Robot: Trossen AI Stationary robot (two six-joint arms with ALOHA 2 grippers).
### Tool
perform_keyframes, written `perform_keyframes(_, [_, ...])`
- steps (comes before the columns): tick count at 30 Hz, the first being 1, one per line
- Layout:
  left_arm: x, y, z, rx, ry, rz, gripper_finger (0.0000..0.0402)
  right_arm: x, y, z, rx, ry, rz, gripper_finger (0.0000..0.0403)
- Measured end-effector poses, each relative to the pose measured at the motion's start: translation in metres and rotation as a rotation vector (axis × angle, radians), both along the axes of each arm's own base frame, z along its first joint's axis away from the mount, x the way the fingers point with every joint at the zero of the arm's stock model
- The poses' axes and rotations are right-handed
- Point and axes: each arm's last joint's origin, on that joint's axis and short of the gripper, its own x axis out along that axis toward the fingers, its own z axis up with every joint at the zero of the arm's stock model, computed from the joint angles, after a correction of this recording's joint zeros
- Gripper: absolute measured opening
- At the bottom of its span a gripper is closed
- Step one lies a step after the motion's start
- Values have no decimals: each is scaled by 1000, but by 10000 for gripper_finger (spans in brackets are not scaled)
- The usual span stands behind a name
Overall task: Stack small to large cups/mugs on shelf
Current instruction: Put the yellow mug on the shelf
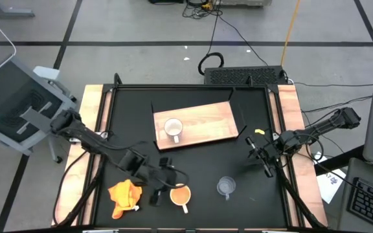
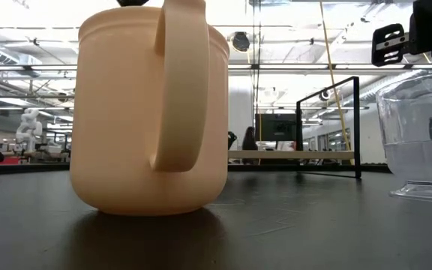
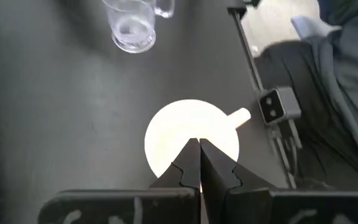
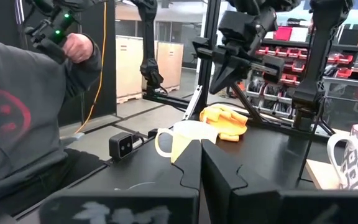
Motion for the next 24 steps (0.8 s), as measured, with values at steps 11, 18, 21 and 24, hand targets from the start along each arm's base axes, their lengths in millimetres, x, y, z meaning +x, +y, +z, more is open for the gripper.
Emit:
perform_keyframes(11, [34,8,-11,-47,163,-34,0,0,0,-1,-5,12,0,0])
perform_keyframes(18, [41,17,-14,-63,163,10,15,0,0,-1,-6,13,0,0])
perform_keyframes(21, [43,20,-13,-73,161,13,37,0,0,-2,-6,15,0,0])
perform_keyframes(24, [43,20,-13,-109,177,-6,67,0,0,-2,-8,16,0,0])
